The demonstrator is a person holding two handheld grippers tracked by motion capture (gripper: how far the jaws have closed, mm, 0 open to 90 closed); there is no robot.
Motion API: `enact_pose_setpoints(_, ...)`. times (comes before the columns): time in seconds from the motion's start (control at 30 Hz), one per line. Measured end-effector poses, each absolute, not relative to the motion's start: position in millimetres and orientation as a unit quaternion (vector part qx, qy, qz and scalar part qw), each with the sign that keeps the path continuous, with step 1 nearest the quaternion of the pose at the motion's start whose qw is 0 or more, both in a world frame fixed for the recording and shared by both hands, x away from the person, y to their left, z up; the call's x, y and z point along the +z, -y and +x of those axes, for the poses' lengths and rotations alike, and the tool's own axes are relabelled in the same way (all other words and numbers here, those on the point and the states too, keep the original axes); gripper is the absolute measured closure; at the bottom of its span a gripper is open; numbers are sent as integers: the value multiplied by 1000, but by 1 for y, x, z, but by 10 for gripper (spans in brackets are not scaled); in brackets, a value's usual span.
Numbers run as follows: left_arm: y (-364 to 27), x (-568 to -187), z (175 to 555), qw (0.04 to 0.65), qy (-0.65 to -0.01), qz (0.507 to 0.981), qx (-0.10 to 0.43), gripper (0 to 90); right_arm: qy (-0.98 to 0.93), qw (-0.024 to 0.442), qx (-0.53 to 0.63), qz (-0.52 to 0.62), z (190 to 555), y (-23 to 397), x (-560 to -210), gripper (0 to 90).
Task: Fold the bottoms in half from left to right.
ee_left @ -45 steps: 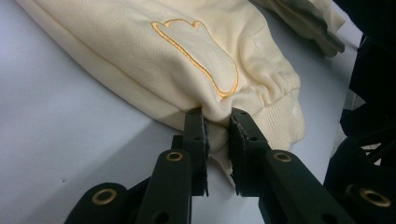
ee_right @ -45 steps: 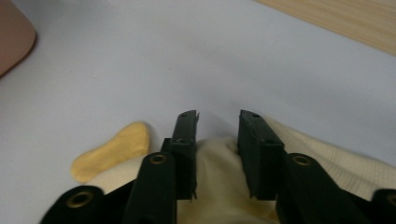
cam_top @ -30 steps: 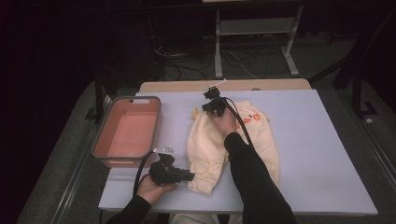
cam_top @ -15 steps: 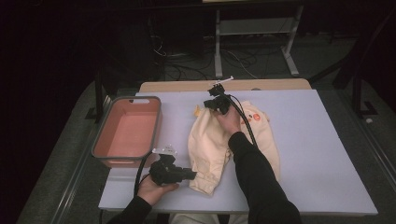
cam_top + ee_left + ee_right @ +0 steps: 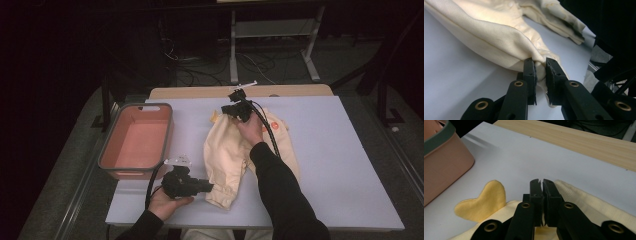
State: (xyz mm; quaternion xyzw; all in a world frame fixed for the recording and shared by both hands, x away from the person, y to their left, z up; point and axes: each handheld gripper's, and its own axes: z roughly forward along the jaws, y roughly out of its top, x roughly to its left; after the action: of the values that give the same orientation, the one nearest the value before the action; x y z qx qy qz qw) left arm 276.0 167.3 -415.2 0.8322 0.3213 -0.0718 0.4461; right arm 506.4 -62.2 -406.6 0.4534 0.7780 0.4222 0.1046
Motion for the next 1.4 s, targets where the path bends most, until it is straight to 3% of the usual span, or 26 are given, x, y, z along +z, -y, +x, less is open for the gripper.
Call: enact_pose_setpoints(1.4,-99,-382,278,473,-247,841,-91,793,-730,114,471,482,497,133,-378,856)
